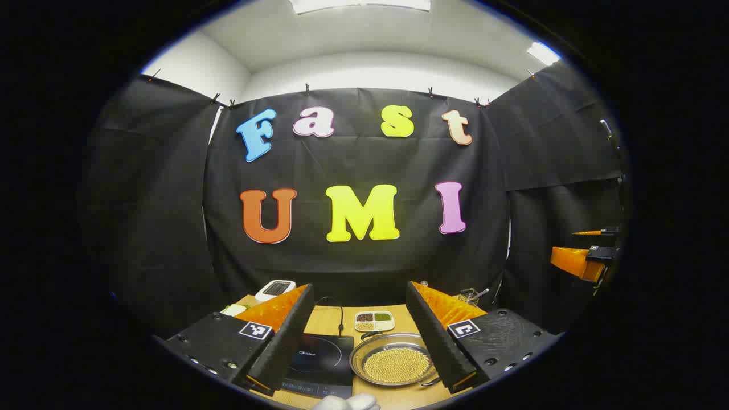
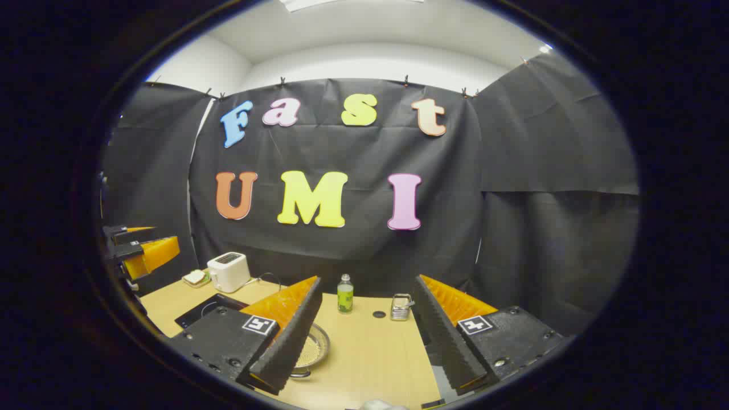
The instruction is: First push the handle of the pot to place it horizontally, then grasp the pot with both hands and set it on the induction cooktop.
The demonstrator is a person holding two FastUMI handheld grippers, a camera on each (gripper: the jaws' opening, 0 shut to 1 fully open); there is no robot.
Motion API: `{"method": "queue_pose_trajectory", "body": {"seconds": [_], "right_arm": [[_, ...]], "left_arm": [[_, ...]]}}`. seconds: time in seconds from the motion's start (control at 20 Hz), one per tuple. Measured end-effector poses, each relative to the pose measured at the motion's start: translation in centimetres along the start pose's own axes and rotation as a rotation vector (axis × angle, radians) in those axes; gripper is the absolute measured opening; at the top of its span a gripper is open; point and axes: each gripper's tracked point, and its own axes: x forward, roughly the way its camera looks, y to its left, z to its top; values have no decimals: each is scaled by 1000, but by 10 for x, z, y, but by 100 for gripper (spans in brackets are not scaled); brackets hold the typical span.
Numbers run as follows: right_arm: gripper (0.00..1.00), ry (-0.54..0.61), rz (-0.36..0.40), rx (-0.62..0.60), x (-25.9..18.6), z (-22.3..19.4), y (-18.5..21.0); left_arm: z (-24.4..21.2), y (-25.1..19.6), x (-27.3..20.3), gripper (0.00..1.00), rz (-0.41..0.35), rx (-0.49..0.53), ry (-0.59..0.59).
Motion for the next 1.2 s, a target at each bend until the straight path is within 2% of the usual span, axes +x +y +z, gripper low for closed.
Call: {"method": "queue_pose_trajectory", "body": {"seconds": [0.2,0.25,0.6,0.75,0.9,1.0,1.2], "right_arm": [[99,7,-4,6,2,-5,2],[99,12,-6,4,1,-6,2],[99,14,-10,8,3,-6,7],[96,38,18,14,1,-10,17],[29,46,8,32,4,-13,18],[2,81,67,46,3,-24,32],[1,128,108,23,7,-36,46]], "left_arm": [[-1,6,1,89,7,11,1],[-4,6,1,96,5,11,3],[-5,13,0,96,5,18,-1],[-6,15,-1,96,3,24,0],[-7,18,-1,96,3,29,-1],[-8,19,-4,96,6,28,-4],[-10,24,-6,96,13,23,-1]]}}
